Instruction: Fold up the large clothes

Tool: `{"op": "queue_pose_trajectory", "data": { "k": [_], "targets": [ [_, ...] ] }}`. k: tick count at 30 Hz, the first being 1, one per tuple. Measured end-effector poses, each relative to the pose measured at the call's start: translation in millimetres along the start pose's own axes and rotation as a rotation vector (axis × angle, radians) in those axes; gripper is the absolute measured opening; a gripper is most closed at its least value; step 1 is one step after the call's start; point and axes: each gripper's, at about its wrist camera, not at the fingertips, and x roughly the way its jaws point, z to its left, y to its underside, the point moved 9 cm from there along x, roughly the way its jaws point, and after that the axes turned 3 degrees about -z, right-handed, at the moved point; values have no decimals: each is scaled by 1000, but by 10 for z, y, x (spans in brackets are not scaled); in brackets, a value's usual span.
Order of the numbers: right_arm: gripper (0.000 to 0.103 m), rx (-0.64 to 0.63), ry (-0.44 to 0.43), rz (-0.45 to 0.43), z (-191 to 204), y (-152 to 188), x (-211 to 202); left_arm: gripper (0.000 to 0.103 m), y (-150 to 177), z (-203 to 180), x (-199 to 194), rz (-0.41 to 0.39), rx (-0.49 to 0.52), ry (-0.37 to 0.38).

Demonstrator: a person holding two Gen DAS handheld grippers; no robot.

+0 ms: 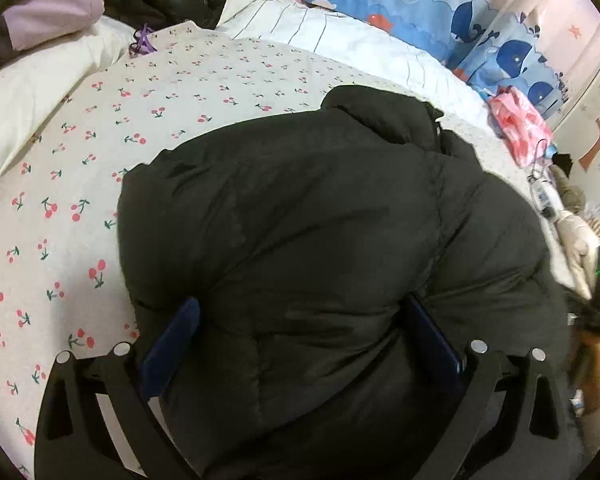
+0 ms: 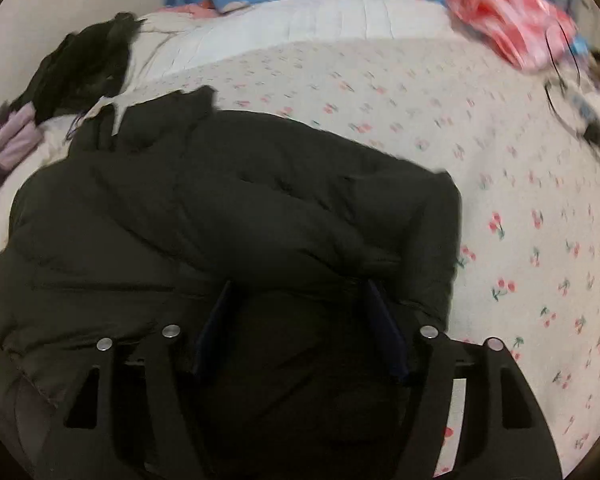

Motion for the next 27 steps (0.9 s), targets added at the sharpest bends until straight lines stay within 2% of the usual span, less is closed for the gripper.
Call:
{"op": "queue_pose_trajectory", "data": {
  "k": [1, 2, 3, 5, 6, 7, 11, 13, 15, 16, 18, 19, 21, 24, 25, 27],
  "targets": [
    [63, 70, -23, 3, -62, -15, -111, 96, 21, 18, -69, 22, -22, 14],
    [64, 126, -95, -25, -82, -27, -298, 96, 49, 35, -170, 36, -47, 45],
    [66, 143, -133, -39, -66, 6, -457, 96, 95, 64, -343, 39, -74, 95],
    [76, 140, -171, -48, -163, 149, -858, 96, 252, 147, -724, 49, -102, 173],
    [88, 140, -186, -50, -250, 303, -1093, 96, 364, 207, -915, 58, -109, 198],
    [92, 149, -207, -47, -337, 444, -1252, 96, 491, 281, -1084, 70, -114, 213],
    [94, 308, -383, 35, -631, 1206, -1770, 96, 1276, 559, -1712, 165, -132, 288],
    [94, 366, -434, 87, -640, 1630, -1937, 96, 1627, 593, -1830, 227, -160, 328],
    [94, 401, -505, 120, -583, 1916, -2023, 96, 1983, 550, -1908, 287, -170, 374],
    [94, 428, -552, 127, -538, 1995, -2066, 96, 2115, 498, -1952, 297, -170, 407],
    [95, 457, -588, 146, -452, 2131, -2098, 96, 2338, 338, -2040, 304, -166, 477],
    [95, 453, -605, 154, -351, 2231, -2141, 96, 2405, 279, -2091, 291, -149, 480],
    [95, 428, -635, 163, -209, 2341, -2201, 96, 2512, 206, -2220, 253, -98, 462],
    [96, 393, -646, 199, -10, 2522, -2214, 96, 2543, 219, -2404, 212, -78, 445],
    [96, 391, -652, 207, 32, 2547, -2200, 96, 2539, 204, -2455, 210, -81, 459],
    [95, 393, -687, 209, 101, 2555, -2202, 96, 2557, 91, -2566, 220, -98, 554]
  ]
}}
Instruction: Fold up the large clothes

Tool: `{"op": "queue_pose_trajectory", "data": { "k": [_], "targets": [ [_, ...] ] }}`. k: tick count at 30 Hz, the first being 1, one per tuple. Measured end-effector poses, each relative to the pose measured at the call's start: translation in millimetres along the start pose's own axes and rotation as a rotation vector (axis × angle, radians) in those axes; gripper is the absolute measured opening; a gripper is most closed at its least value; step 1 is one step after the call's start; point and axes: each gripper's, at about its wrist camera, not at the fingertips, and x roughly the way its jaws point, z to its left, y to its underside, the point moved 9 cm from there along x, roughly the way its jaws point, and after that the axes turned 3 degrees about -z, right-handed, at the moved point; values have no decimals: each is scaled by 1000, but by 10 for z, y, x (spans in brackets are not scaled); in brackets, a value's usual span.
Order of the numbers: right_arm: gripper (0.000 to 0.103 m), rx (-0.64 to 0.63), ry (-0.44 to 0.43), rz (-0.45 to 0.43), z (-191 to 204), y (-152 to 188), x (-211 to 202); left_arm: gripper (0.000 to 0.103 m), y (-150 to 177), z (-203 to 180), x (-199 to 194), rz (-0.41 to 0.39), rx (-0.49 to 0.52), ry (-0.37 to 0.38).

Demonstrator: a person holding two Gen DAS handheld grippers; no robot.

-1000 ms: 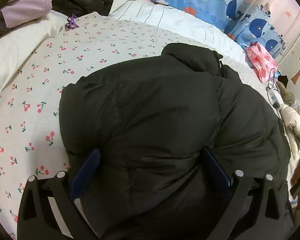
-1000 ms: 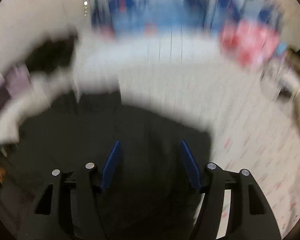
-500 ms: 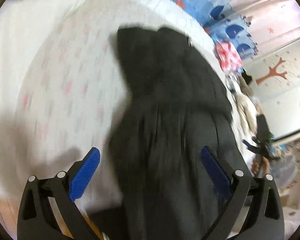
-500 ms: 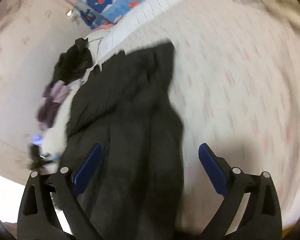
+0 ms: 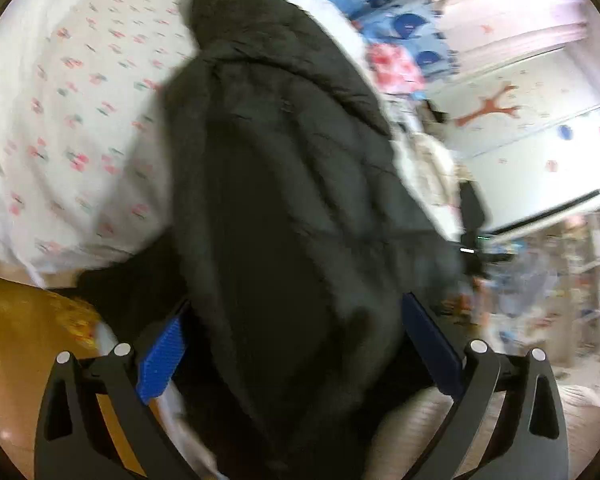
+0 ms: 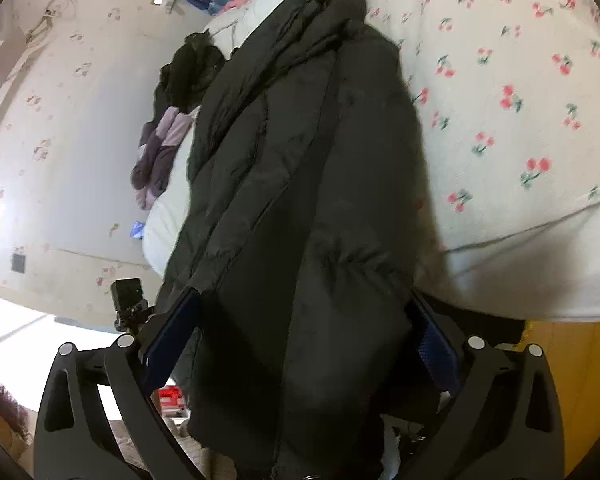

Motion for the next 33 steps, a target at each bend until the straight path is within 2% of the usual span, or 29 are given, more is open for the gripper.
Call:
{"op": "queue_pose_trajectory", "data": {
  "k": [2, 4, 5, 6, 7, 8, 11, 13, 14, 15, 16, 18, 19, 23, 26, 28, 29, 30, 31, 33],
  "targets": [
    [83, -21, -75, -28, 115, -9, -33, 96, 34, -139, -13, -15, 15, 47],
    [62, -62, -166, -59, 325, -37, -70, 96, 37, -310, -54, -60, 27, 137],
    [56, -84, -197, -73, 406, -54, -90, 95, 31, -385, -86, -91, 22, 197],
    [45, -104, -208, -83, 462, -65, -97, 94, 42, -395, -76, -95, 19, 204],
    [40, -107, -195, -78, 447, -45, -91, 93, 60, -357, -12, -80, 16, 174],
    [39, -105, -179, -64, 415, -40, -57, 92, 110, -229, 102, -35, 2, 108],
    [39, -78, -153, -31, 269, -22, 63, 87, 102, -154, 107, -44, -40, 123],
    [31, -84, -161, -45, 282, -20, 98, 81, 91, -162, 81, -58, -36, 88],
    [27, -106, -166, -63, 324, -40, 111, 65, 82, -174, 73, -68, -23, 69],
    [21, -126, -163, -84, 359, -20, 73, 35, 89, -216, 96, -69, -14, 51],
    [15, -143, -162, -108, 416, -21, 56, 25, 72, -233, 106, -72, -19, 46],
    [11, -168, -171, -146, 540, -36, 28, 16, 27, -317, 82, -105, -11, 40],
    [9, -177, -183, -168, 612, -50, -8, 14, 27, -376, 92, -114, 3, 31],
    [7, -226, -278, -243, 982, -79, -274, 10, -29, -611, -118, -173, 51, 68],
    [7, -283, -348, -245, 1224, 64, -546, 10, 31, -848, -401, -201, 115, 150],
    [11, -296, -362, -176, 1227, 229, -617, 11, 172, -852, -516, -150, 145, 170],
    [13, -291, -343, -150, 1177, 274, -613, 12, 267, -754, -500, -99, 133, 172],
    [24, -267, -320, -107, 1058, 330, -575, 18, 320, -643, -461, -65, 107, 168],
    [45, -210, -291, -58, 862, 403, -500, 23, 383, -514, -397, -25, 72, 167],
    [65, -123, -252, -14, 580, 488, -390, 52, 526, -189, -236, 53, -7, 141]
  ]
}}
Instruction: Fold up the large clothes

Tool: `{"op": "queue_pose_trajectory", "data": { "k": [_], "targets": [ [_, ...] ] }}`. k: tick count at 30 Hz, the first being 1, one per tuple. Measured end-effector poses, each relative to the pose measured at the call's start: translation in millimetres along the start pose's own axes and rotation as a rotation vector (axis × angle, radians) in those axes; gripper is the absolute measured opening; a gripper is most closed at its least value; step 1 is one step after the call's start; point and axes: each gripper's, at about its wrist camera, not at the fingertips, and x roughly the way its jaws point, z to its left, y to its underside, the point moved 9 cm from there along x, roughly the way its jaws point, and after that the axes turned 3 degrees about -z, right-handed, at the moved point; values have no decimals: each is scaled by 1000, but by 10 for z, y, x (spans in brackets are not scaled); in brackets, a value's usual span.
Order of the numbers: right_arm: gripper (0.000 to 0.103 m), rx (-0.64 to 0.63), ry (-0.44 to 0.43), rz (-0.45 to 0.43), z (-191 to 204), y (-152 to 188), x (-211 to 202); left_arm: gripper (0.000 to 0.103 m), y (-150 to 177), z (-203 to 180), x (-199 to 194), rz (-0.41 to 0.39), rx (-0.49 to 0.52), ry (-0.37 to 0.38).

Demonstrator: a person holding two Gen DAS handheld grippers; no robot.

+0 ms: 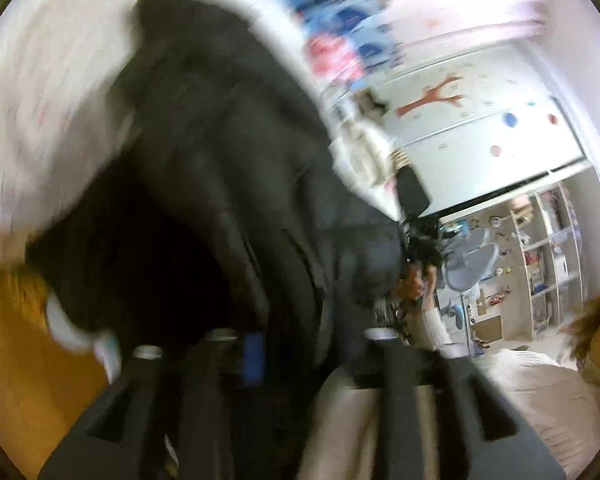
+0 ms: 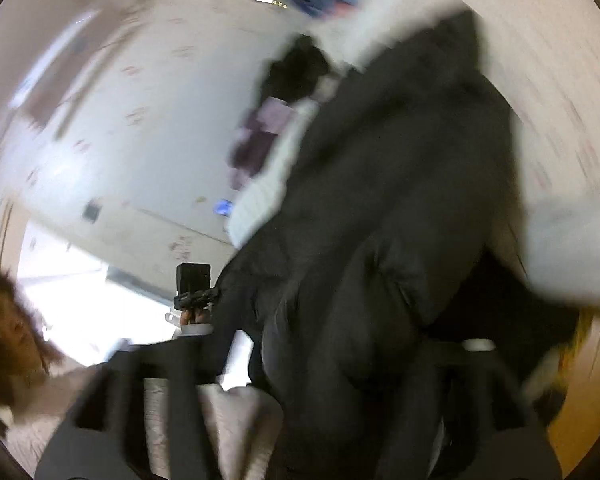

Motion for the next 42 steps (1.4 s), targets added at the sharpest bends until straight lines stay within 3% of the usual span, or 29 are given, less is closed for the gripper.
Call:
{"op": "queue_pose_trajectory", "data": {
  "k": [2, 6, 10, 11, 12, 13, 15, 17, 23, 26, 27, 28, 29, 32, 36, 39, 42],
  "targets": [
    [65, 53, 26, 20, -222, 120, 25, 56, 97, 245, 64, 24, -58, 1],
    [75, 105, -7, -8, -351, 195, 51, 83, 154, 308, 39, -15, -97, 119],
    [74, 99, -54, -30, -329, 154, 155, 87, 46, 216, 14, -68, -69, 117],
    [71, 81, -65, -47, -281, 130, 186, 78, 15, 189, -2, -89, -66, 119],
    [57, 68, -77, -51, -259, 121, 195, 57, -23, 129, -23, -104, -50, 127],
    [45, 41, -85, -53, -198, 113, 251, 50, -32, 97, -17, -102, -33, 115],
    [30, -4, -86, -58, -117, 101, 325, 25, -3, 23, 60, -91, 7, 66],
    [19, -57, -123, -86, 61, 71, 354, 21, -20, -96, 54, -110, 44, 65],
    [16, -123, -301, -212, 486, -88, 66, 19, -156, -418, -261, -226, 126, 168],
    [20, -76, -214, -155, 226, -46, 137, 19, -106, -161, -208, -155, 62, 179],
    [22, -45, -172, -109, 67, 22, 191, 22, -37, -3, -109, -105, 29, 148],
    [28, -9, -126, -62, -107, 111, 290, 26, 29, 144, 25, -61, -6, 110],
    [30, 14, -105, -39, -228, 181, 309, 38, 92, 255, 115, -30, -40, 88],
    [30, 61, -155, -70, -372, 251, 276, 41, 130, 362, 121, -66, -93, 150],
    [26, 24, -231, -136, -257, 143, 197, 38, 13, 179, 103, -115, -8, 120],
    [23, -33, -310, -205, -2, -53, 128, 30, -137, -84, 35, -164, 82, 135],
    [22, -61, -355, -234, 170, -202, 113, 28, -278, -319, -8, -206, 146, 151]
  ]
}}
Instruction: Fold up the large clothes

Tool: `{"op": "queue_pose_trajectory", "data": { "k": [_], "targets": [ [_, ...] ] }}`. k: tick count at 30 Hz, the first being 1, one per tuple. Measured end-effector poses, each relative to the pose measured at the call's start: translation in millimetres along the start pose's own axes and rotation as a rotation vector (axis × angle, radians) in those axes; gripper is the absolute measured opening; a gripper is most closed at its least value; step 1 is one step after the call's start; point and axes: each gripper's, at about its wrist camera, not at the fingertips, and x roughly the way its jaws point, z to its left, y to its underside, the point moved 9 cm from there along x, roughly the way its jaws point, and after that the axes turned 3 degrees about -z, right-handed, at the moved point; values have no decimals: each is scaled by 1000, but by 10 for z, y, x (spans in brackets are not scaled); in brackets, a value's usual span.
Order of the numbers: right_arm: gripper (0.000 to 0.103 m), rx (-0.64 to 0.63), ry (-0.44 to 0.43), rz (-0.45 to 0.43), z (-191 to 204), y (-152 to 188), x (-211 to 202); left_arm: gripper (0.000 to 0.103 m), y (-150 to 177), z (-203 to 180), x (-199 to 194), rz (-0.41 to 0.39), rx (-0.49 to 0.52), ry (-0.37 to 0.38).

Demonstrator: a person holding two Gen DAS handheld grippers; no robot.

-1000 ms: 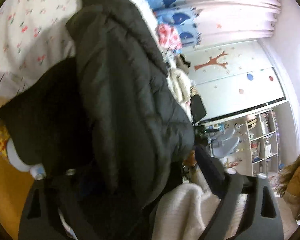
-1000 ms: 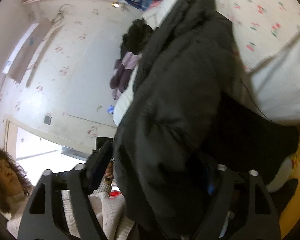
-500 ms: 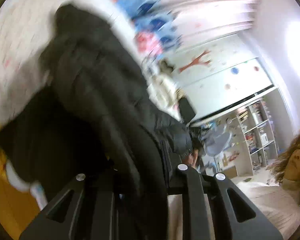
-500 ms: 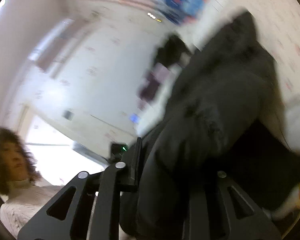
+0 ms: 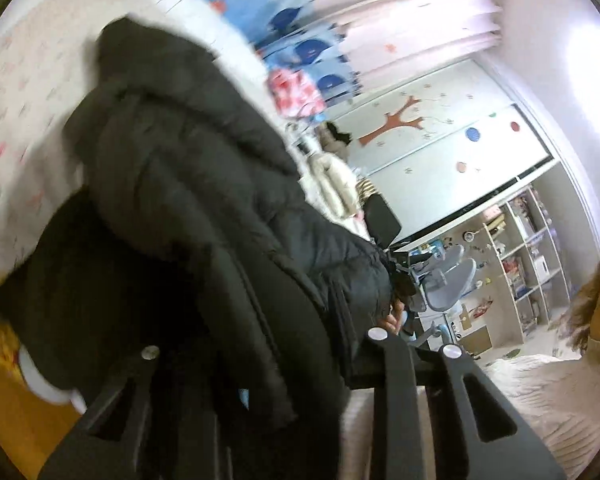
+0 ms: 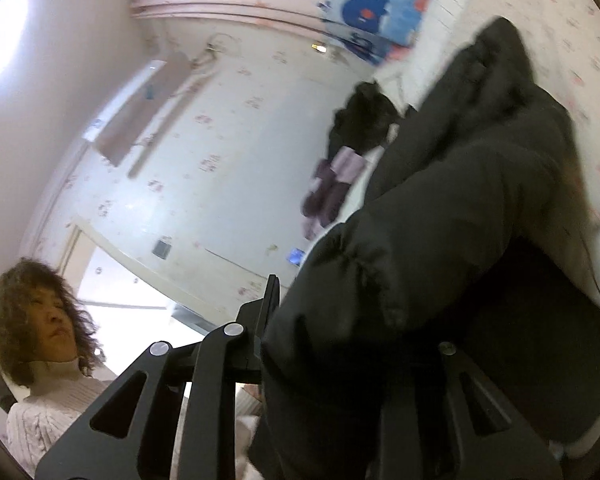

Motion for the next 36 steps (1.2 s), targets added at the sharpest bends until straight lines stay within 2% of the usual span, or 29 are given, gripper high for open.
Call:
{"op": "queue_pose_trajectory", "data": {
  "k": [4, 11, 17, 21, 24, 29, 33, 35, 36],
  "targets": [
    [22, -11, -52, -52, 107, -235, -50, 28, -270, -165, -50, -81, 26, 46],
    [22, -53, -59, -117, 289, -641, -52, 28, -729, -246, -199, -182, 32, 101],
    [22, -59, -34, -191, 274, -1263, 8, 28, -1418, -217, -188, -303, 22, 104],
    [22, -47, 21, -226, 133, -1773, 221, 28, -2104, -89, -74, -384, 16, 72],
    [23, -10, 95, -264, -128, -2144, 393, 28, -2603, 165, 40, -445, -28, 34],
    [23, 84, 267, -301, -908, -2674, 686, 28, -3316, 794, 410, -504, -108, -69],
    [24, 160, 450, -272, -1671, -2846, 922, 28, -3544, 1550, 742, -518, -208, -209],
    [27, 210, 527, -244, -2072, -2790, 984, 28, -3501, 1943, 906, -502, -258, -297],
    [27, 229, 533, -221, -2279, -2721, 1029, 28, -3435, 2185, 1018, -485, -283, -345]
  ]
}}
